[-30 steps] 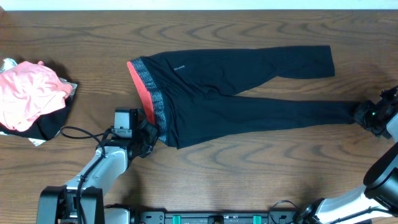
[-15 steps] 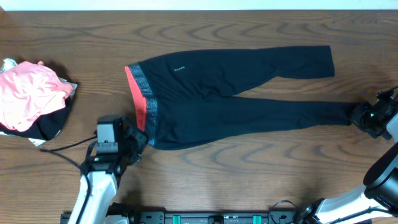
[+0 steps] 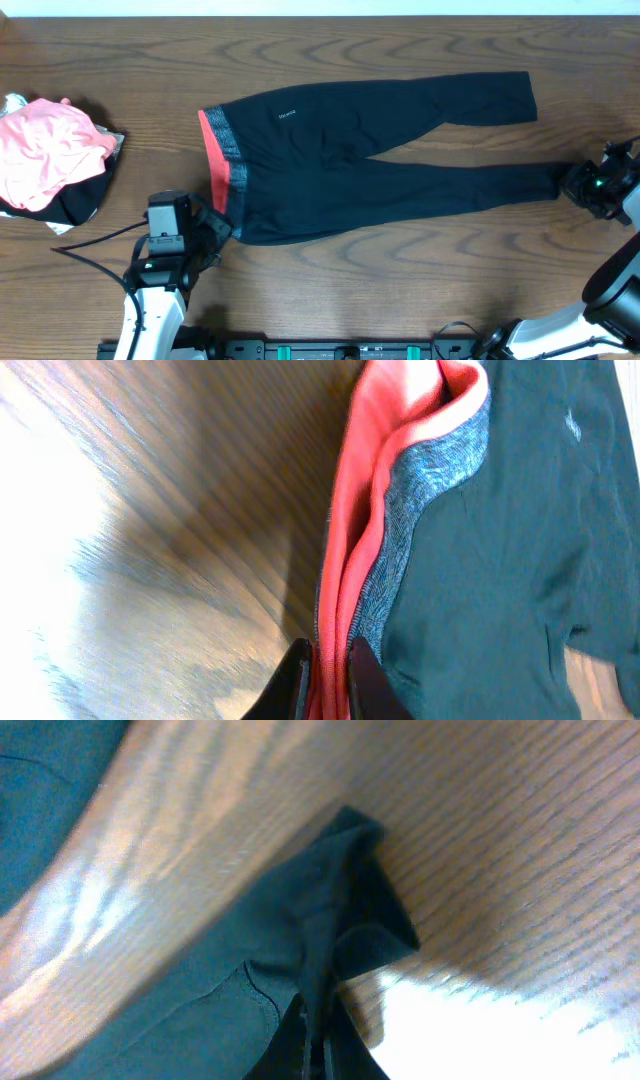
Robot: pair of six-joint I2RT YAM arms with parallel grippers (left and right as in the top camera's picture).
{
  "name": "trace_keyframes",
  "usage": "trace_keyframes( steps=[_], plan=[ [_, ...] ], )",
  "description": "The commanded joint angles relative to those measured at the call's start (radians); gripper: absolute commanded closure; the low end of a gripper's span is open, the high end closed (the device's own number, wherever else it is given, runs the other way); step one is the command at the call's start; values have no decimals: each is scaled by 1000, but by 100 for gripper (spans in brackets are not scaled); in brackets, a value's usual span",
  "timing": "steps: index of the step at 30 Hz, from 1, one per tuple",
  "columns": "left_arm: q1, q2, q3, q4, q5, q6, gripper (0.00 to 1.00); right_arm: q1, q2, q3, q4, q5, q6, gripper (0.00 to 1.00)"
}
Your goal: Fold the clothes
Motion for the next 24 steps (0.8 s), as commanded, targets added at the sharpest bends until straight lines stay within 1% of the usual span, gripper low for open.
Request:
trace_keyframes(
  steps=[1, 4, 6, 9, 12, 19, 24],
  plan=[
    [52, -7, 37, -23, -28, 39, 94, -10, -100, 18, -8, -26, 7, 99],
    [105, -9, 70, -56, -27, 92, 94, -10, -194, 18, -22, 3, 20, 99],
    [122, -9, 84, -58, -18, 108, 94, -8, -240, 18, -23, 6, 30, 99],
    [133, -8, 106, -44, -20, 132, 94, 10, -285, 18, -9, 6, 37, 99],
    [133, -8, 129, -12, -45, 132, 94, 46, -299, 18, 32, 6, 37, 99],
    [134, 0, 149, 166, -139, 130, 94, 154, -298, 18, 159, 87, 37, 99],
    [136, 72, 149, 315, -174, 131, 94, 182, -289, 18, 265, 130, 49, 99]
  ],
)
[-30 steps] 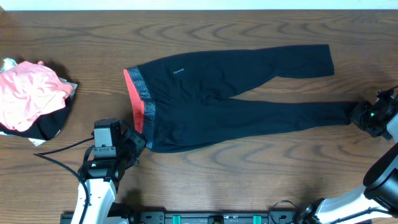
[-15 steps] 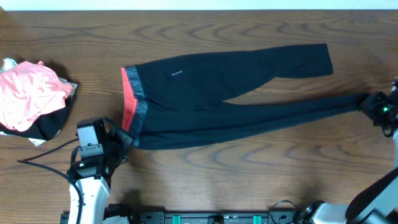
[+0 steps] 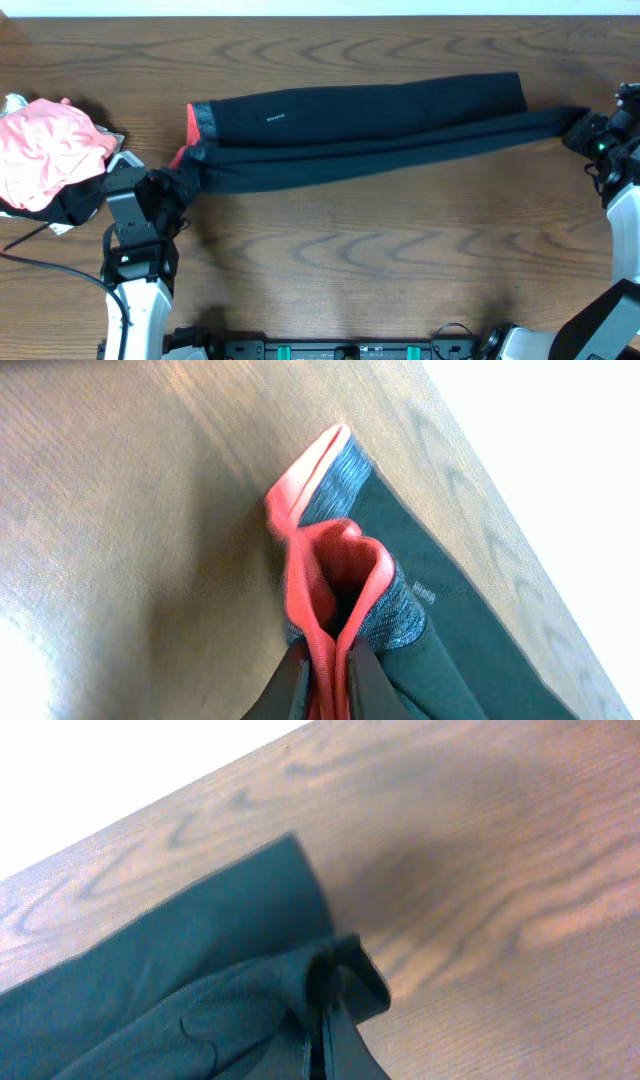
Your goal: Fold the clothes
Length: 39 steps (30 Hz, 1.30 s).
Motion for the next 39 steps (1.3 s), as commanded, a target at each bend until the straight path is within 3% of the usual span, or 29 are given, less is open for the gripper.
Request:
trace_keyframes(
  steps=[1, 17, 28, 37, 38, 39],
  plan=[
    [11, 70, 27, 97, -70, 18, 94, 8, 4, 18, 61, 68, 26, 99],
    [11, 513, 59, 597, -69, 14, 94, 101, 254, 51, 385, 67, 103, 99],
    [3, 722, 269, 634, -62, 123, 94, 194, 462, 192, 473, 124, 100, 99],
    [0, 836, 315, 624, -62, 123, 94, 204, 581, 238, 449, 141, 100, 99],
    [-2, 850, 315, 622, -62, 123, 93, 204, 590, 238, 436, 141, 100, 99],
    [-5, 862, 315, 622, -62, 123, 86, 203, 601, 238, 422, 141, 99, 95]
  ],
)
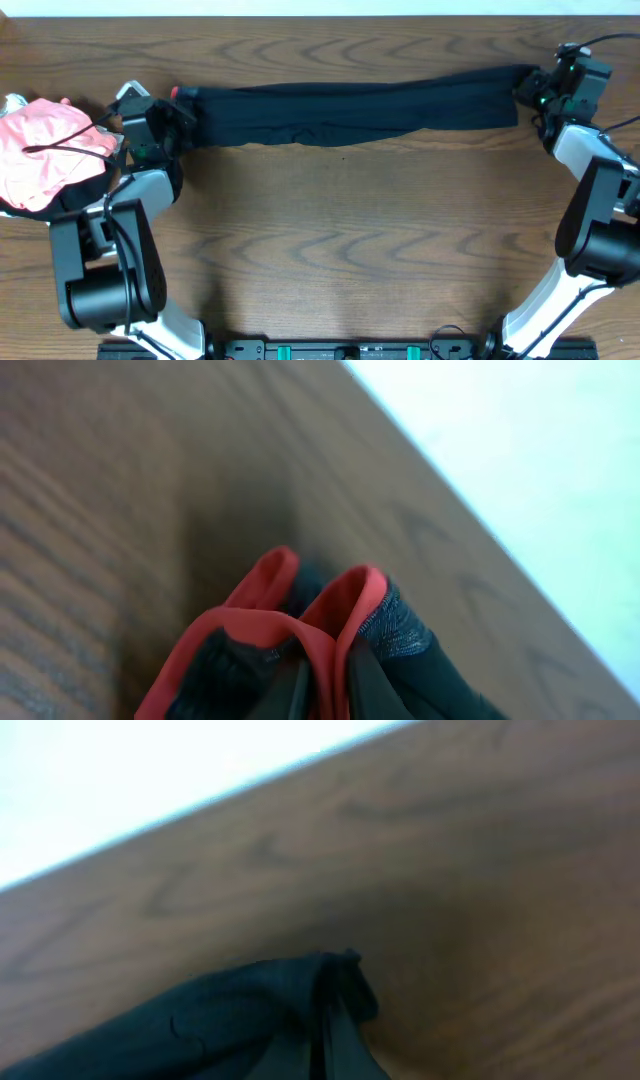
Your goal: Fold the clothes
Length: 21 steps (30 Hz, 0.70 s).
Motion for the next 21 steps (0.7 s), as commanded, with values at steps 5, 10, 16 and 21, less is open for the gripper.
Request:
trace_keyframes(
  steps=[5, 10, 16, 21],
  plan=[
    [-4, 68, 16, -21, -13, 26, 46, -2, 51, 22, -85, 31, -18, 67],
    [-4, 62, 20, -18, 31, 26, 38, -18, 27, 22, -98, -3, -39, 46],
    [22, -11, 30, -19, 21, 100, 33, -53, -39, 23, -100, -42, -39, 45],
    [70, -107, 30, -42, 18, 103, 33, -68, -103, 23, -110, -48, -41, 46]
  ],
)
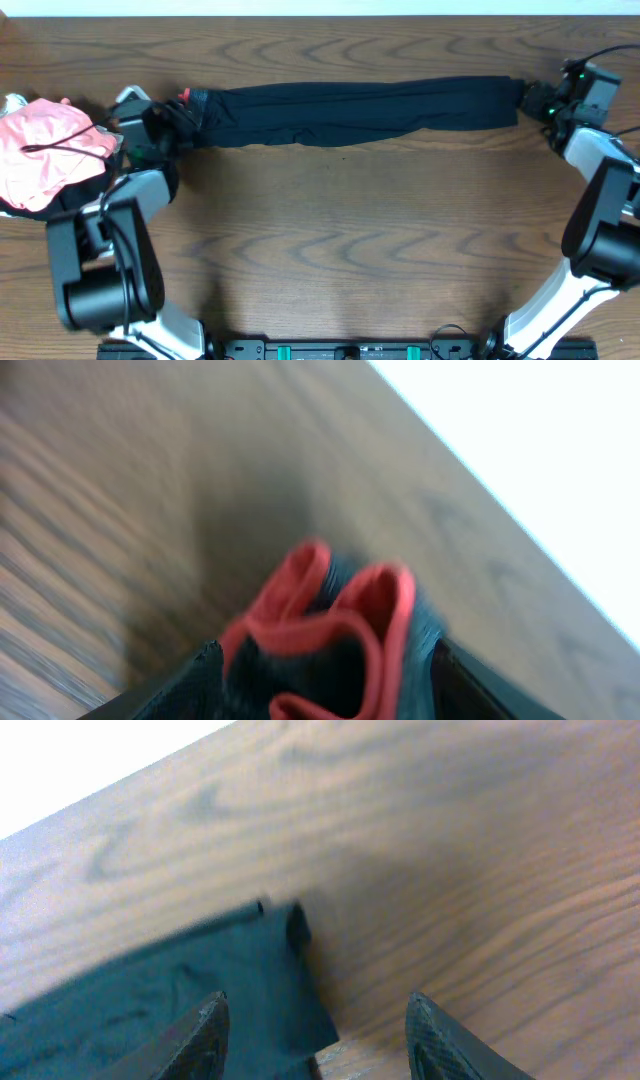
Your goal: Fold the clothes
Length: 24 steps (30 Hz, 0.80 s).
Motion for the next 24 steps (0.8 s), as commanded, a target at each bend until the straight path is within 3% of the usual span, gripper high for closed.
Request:
trace_keyframes(
  steps=[1, 4, 6, 8, 10, 13, 16, 24],
  plan=[
    [37, -84, 29, -9, -9, 40, 33, -7, -78, 21, -7, -24, -19, 46],
    [48, -112, 29, -14, -16, 51, 33, -1, -84, 21, -14, -63, -19, 49],
    [37, -117, 31, -11, -3, 51, 35, 13, -81, 21, -26, -94, -22, 56],
    [15, -115, 31, -16, -1, 51, 42, 31, -81, 21, -41, -94, -37, 65],
    [-25, -113, 31, -16, -1, 68, 56, 57, -81, 21, -50, -93, -78, 71],
    [-90, -113, 33, -14, -2, 125, 74, 85, -81, 21, -61, -77, -101, 71],
    [-153, -112, 33, -16, -6, 193, 85, 107, -80, 21, -76, -62, -102, 71],
    [-187, -39, 34, 35, -35, 205, 86, 122, -72, 18, -85, -48, -102, 70]
  ],
)
